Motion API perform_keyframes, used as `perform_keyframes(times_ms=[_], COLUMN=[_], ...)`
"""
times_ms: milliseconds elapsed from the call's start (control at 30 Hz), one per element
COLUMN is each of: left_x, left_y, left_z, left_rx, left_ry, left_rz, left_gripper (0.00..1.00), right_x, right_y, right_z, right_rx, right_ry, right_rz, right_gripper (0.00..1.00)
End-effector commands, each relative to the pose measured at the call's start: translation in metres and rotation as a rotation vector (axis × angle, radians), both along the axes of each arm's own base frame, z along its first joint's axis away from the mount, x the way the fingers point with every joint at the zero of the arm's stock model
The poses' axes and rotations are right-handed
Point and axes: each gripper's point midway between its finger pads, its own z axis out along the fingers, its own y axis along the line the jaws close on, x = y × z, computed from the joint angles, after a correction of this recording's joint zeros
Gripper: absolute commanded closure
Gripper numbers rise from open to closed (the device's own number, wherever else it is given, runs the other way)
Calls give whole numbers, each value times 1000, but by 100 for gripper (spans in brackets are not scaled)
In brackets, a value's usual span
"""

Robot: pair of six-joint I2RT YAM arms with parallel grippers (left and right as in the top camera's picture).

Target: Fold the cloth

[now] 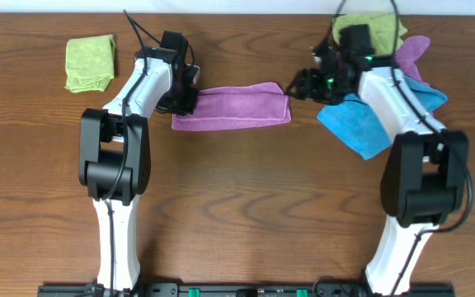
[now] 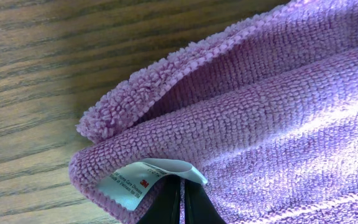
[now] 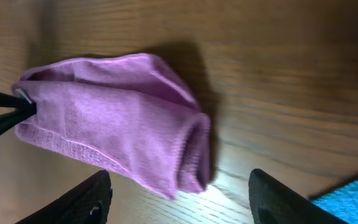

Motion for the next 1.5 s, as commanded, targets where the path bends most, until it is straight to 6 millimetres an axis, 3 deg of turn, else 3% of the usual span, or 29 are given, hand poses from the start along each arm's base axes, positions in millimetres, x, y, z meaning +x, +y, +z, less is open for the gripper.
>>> perform_keyframes(times_ms=[0, 133, 400, 567, 833, 967, 1200, 1467], left_x=[-9, -9, -9, -9, -7, -7, -10, -11], left_y=[11, 10, 10, 9, 9, 9, 11, 9], left_z=[-17, -17, -17, -17, -17, -17, -17, -17], left_rx=[47, 47, 46, 40, 38, 37, 41, 31], left_ry=[47, 48, 48, 48, 41, 39, 51, 58], left_rz=[19, 18, 11, 11, 11, 11, 2, 38], left_gripper=[94, 94, 94, 94, 94, 94, 94, 94], right_x=[-3, -6, -2, 1, -9, -9, 3, 20], right_y=[7, 21, 34, 38, 63, 64, 52, 52], right_z=[-8, -9, -40, -59, -74, -76, -75, -31], right_rx=[109, 223, 241, 245, 241, 222, 187, 93], right_ry=[30, 41, 95, 125, 164, 161, 162, 118], right_rz=[50, 94, 67, 37, 71, 71, 2, -20], right_gripper=[26, 22, 23, 28, 34, 46, 98, 98])
